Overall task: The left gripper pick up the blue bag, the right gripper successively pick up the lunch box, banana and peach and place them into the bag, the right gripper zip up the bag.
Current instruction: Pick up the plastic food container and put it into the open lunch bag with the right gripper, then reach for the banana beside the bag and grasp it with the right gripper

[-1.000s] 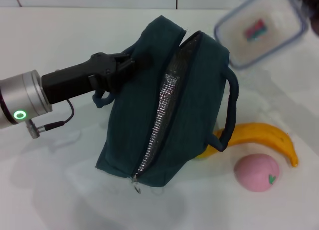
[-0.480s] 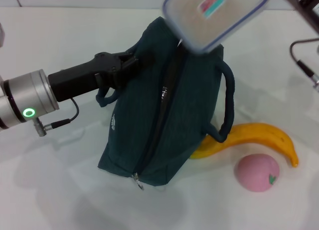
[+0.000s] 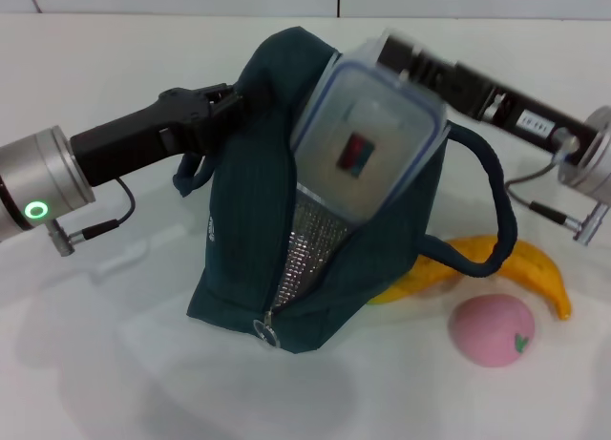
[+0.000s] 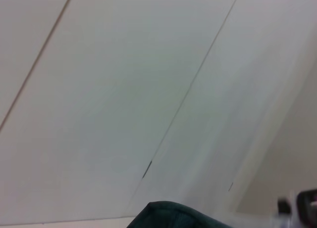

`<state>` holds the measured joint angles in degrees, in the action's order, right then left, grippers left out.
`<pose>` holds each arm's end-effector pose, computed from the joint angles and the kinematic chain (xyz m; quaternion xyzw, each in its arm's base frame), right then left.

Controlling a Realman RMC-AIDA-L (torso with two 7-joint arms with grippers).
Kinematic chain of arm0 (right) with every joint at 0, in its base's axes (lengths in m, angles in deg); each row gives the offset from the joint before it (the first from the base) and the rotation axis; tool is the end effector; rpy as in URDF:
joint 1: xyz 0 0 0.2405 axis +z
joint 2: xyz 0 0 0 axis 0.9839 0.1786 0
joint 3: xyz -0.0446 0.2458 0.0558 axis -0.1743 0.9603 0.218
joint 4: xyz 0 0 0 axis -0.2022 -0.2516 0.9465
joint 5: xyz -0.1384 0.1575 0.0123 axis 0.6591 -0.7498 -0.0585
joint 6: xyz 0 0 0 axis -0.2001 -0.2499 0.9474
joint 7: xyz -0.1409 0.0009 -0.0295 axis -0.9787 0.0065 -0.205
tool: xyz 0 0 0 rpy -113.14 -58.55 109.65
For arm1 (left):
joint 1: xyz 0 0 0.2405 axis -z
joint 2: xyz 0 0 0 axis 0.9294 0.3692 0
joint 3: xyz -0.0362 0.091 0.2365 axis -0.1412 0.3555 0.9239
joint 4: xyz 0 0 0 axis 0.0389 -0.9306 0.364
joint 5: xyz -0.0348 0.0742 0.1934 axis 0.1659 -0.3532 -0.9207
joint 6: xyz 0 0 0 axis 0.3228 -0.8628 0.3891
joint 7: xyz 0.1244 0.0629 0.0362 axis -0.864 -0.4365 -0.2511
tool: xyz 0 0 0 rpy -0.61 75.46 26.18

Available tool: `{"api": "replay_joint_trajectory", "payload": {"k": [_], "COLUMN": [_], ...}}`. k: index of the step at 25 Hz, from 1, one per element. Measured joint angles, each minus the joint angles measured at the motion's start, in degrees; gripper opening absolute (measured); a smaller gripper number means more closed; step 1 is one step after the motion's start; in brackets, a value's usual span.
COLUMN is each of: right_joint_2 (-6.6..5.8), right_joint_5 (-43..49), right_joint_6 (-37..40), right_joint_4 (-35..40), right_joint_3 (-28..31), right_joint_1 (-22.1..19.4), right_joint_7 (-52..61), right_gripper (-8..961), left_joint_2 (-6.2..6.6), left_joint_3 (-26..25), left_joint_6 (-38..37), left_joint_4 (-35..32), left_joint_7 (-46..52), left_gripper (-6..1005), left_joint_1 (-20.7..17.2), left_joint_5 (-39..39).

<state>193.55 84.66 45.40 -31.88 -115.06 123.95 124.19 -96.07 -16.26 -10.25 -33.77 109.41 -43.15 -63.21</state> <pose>0.1820 0.3441 -0.0293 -0.7872 0.3254 0.5237 0.0124 -0.2407 0.3276 0.0012 -0.8426 -0.3064 -0.4240 0.1283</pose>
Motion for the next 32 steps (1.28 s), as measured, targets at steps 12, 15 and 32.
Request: {"api": "replay_joint_trajectory", "payload": {"k": [12, 15, 32], "right_joint_2": [0.00, 0.03, -0.66], "right_joint_5": [-0.11, -0.23, 24.21], "right_joint_6": [-3.33, -2.48, -3.32], "right_joint_4": [4.42, 7.90, 66.21], "right_joint_3": [-8.45, -9.33, -12.78], "right_joint_1": [0.18, -1.09, -23.89], "right_joint_7": [1.33, 1.26, 25.89], "right_gripper": [179, 184, 807], "left_joint_2": [-0.39, -0.43, 0.34], "left_joint_3": [-0.21, -0.22, -0.21], "left_joint_6": [-0.15, -0.15, -1.21], "left_joint_4": [-0.01, -0.01, 0.00], "left_joint_7": [0.04, 0.00, 0.00], "left_gripper": [40, 40, 40], "left_joint_1": [-0.05, -0.11, -2.34], "left_joint_5": [0.14, 0.17, -0.12]}}
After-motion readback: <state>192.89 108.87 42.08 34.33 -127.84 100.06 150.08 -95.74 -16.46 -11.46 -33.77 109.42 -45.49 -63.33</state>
